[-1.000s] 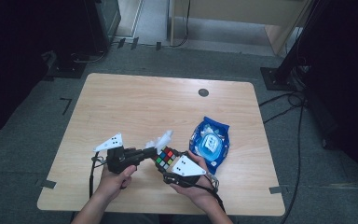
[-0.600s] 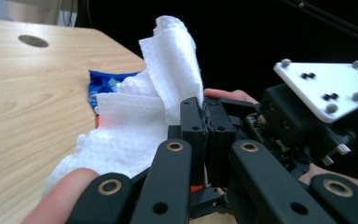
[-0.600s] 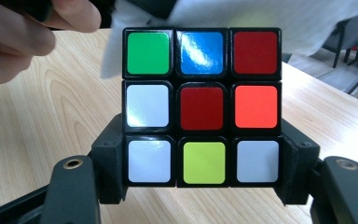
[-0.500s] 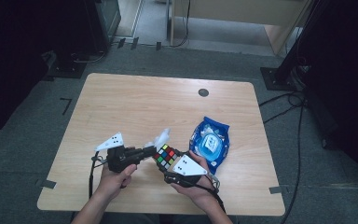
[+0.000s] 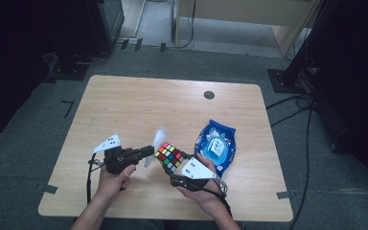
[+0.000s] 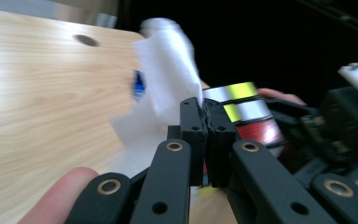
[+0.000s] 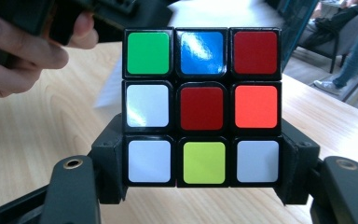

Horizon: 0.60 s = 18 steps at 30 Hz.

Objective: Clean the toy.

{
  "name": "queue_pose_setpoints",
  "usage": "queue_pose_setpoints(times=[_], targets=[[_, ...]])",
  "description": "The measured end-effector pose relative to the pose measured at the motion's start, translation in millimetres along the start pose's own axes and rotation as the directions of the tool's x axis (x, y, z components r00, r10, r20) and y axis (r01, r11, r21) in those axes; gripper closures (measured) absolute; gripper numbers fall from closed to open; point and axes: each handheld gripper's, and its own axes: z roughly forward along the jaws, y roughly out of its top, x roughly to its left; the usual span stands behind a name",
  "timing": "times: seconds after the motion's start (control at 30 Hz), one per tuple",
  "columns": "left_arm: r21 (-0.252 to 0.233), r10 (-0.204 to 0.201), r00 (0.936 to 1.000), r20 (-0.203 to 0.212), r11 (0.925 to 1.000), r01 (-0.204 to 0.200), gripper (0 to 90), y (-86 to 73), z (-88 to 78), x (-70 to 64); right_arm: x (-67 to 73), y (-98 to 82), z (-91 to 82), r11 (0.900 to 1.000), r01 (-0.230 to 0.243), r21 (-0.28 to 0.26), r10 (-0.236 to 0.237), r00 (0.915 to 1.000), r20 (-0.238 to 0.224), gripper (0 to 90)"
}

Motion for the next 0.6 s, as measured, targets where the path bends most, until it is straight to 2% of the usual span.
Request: queue_pose_setpoints(times=[0.1,0.17,0.27,0.33,0.37,0.4,0.43,0.47,0.5,0.53,0.6], targets=[[0.006,0.032,0.9974,-0.064,0.9995,-0.032,81.3,-1.0,-0.8,1.9,-8.5,1.6,-5.2,0.999,-0.044,-0.023,0.045,0.9988,0.018,34.4],[0.017,0.061,0.9928,-0.103,0.9981,-0.060,74.4,-2.1,-0.1,1.3,-13.5,3.8,-9.2,0.997,-0.070,-0.044,0.072,0.9970,0.030,34.4],[0.040,0.092,0.9887,-0.119,0.9953,-0.087,67.3,-4.2,3.3,0.2,-18.9,8.2,-15.1,0.992,-0.103,-0.073,0.106,0.9937,0.039,34.4],[0.058,0.136,0.9813,-0.136,0.9899,-0.129,63.1,-6.4,6.5,-2.1,-20.7,10.2,-17.5,0.989,-0.120,-0.086,0.124,0.9918,0.034,34.4],[0.070,0.168,0.9737,-0.154,0.9848,-0.159,60.1,-7.9,8.5,-4.0,-21.1,11.3,-18.9,0.987,-0.133,-0.092,0.136,0.9902,0.033,34.4],[0.086,0.209,0.9635,-0.167,0.9766,-0.197,57.0,-9.8,10.6,-6.0,-21.4,12.3,-20.0,0.984,-0.145,-0.099,0.149,0.9884,0.030,34.4],[0.105,0.255,0.9491,-0.185,0.9655,-0.239,53.9,-12.5,13.0,-8.6,-22.0,13.4,-21.0,0.982,-0.158,-0.105,0.161,0.9866,0.026,34.4],[0.121,0.306,0.9297,-0.204,0.9504,-0.287,51.1,-15.8,15.1,-11.6,-22.2,14.5,-21.8,0.979,-0.173,-0.110,0.176,0.9841,0.019,34.4],[0.138,0.360,0.9065,-0.221,0.9317,-0.336,48.8,-19.4,17.3,-14.8,-22.3,15.8,-22.8,0.975,-0.190,-0.112,0.192,0.9813,0.010,34.4],[0.154,0.398,0.8901,-0.223,0.9160,-0.371,45.7,-22.9,19.8,-18.2,-22.3,17.4,-23.7,0.972,-0.207,-0.114,0.208,0.9781,-0.004,34.4],[0.164,0.458,0.8643,-0.208,0.8873,-0.431,38.6,-28.9,24.4,-24.8,-21.7,21.4,-25.0,0.964,-0.244,-0.103,0.243,0.9697,-0.026,34.4]])
